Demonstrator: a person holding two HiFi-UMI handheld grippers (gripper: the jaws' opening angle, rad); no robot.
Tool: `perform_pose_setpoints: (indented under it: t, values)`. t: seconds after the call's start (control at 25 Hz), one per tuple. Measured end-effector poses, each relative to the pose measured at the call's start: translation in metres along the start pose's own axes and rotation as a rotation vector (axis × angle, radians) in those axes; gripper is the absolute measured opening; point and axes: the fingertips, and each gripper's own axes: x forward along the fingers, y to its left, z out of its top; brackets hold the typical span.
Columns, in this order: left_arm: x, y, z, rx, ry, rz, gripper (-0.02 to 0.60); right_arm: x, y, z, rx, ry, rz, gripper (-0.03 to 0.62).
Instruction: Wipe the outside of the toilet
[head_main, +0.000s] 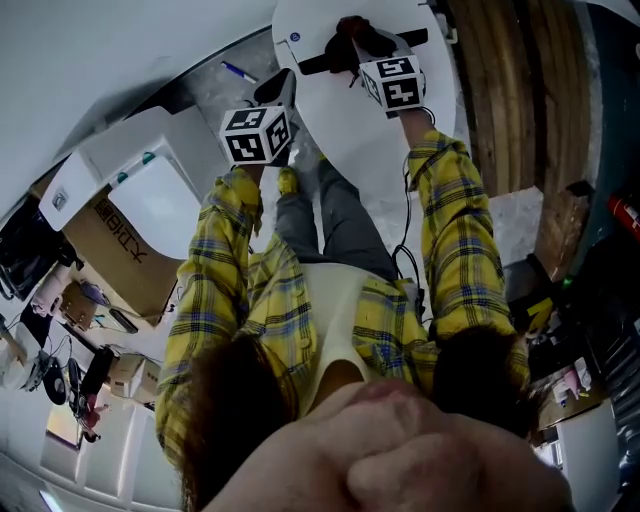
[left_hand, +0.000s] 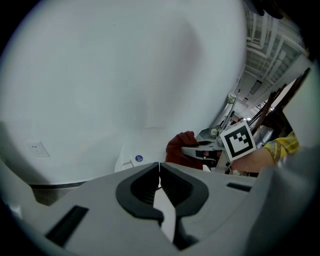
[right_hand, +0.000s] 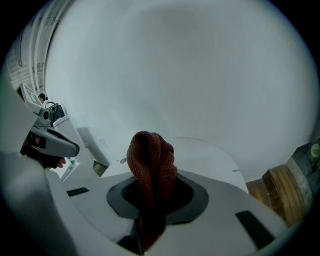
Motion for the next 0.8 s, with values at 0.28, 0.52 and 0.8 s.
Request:
perform_pose_setpoints:
  t: [0.28, 0.52, 0.8]
  values:
    - [0.011, -0.014, 0.000, 0.021, 0.020, -0.024, 0.012, -0.020, -0.053, -0.015, 0.021, 0.020, -0.093, 0.086]
    - [0.016, -0.015, 0.000, -0.009, 0.035, -0.013, 0.012, -0.035, -0.092, -0.029, 0.047, 0.039, -0.174, 0.086]
    - [0.019, -0.024, -0.003, 0.003, 0.044, -0.033, 0.012, -0.054, -0.129, -0.045, 0.083, 0.057, -0.257, 0.086]
